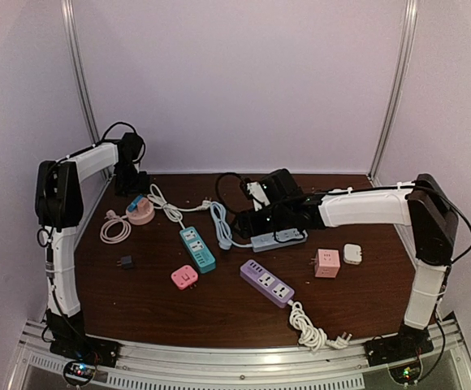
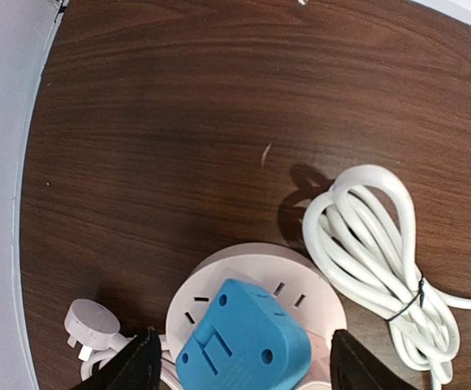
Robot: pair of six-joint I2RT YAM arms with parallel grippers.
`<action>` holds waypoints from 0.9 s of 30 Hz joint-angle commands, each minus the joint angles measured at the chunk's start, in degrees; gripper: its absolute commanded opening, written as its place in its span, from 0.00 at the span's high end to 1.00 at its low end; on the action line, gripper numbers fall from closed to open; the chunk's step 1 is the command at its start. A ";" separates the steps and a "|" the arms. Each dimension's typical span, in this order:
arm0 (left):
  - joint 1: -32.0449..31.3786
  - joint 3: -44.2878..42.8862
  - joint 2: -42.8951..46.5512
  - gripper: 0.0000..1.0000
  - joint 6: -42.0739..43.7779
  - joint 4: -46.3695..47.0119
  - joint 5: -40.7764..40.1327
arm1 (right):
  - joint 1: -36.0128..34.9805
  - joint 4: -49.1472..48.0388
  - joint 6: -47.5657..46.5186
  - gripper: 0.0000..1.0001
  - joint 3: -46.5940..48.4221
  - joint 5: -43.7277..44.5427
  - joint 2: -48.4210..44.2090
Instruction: Pull the plug off the socket
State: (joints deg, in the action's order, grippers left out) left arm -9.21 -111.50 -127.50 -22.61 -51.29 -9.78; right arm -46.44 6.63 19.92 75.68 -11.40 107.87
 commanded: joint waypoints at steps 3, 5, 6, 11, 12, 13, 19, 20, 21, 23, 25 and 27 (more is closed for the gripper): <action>0.89 0.03 -0.80 0.27 1.17 -0.49 0.60 | 0.38 -1.25 0.99 0.27 -0.70 1.00 -2.58; 1.32 0.22 -0.92 0.28 1.04 -0.57 0.35 | 0.38 -1.32 1.00 0.27 -1.00 1.04 -2.55; 1.57 0.19 -0.98 0.28 0.93 -0.71 -0.02 | 0.38 -1.28 1.00 0.27 -1.10 1.03 -2.63; 1.96 0.24 -0.89 0.33 0.73 -1.01 -1.45 | 0.38 -1.37 1.09 0.27 -1.74 1.54 -2.83; 2.00 0.17 -0.84 0.34 0.73 -1.03 -1.47 | 0.38 -1.39 1.13 0.27 -1.83 1.48 -2.84; 2.08 0.03 -0.88 0.36 0.73 -1.10 -1.59 | 0.38 -1.51 1.15 0.27 -1.86 1.51 -2.82; 2.42 -0.24 -0.73 0.52 0.74 -1.27 -1.53 | 0.40 -1.61 1.17 0.27 -1.85 1.70 -2.60; 2.44 -0.21 -0.61 0.55 0.73 -1.27 -1.55 | 0.38 -1.63 1.18 0.27 -1.85 1.69 -2.53; 2.51 -0.10 -0.56 0.57 0.73 -1.37 -1.60 | 0.39 -1.65 1.17 0.27 -1.85 1.68 -2.53; 2.74 -0.01 -0.22 0.61 0.80 -1.40 -1.50 | 0.38 -1.68 1.17 0.27 -1.94 1.68 -2.47; 2.89 -0.14 -0.05 0.63 1.06 -1.45 -1.56 | 0.38 -1.85 1.22 0.27 -2.02 1.67 -2.34; 3.27 -0.48 0.00 0.64 1.28 -1.77 -1.61 | 0.38 -1.85 1.17 0.27 -2.08 1.69 -2.28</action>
State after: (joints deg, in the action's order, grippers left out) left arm -7.42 -111.44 -128.16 -22.15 -51.59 -10.31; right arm -46.44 5.82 20.95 74.24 -11.05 107.04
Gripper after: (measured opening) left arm 0.364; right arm 0.727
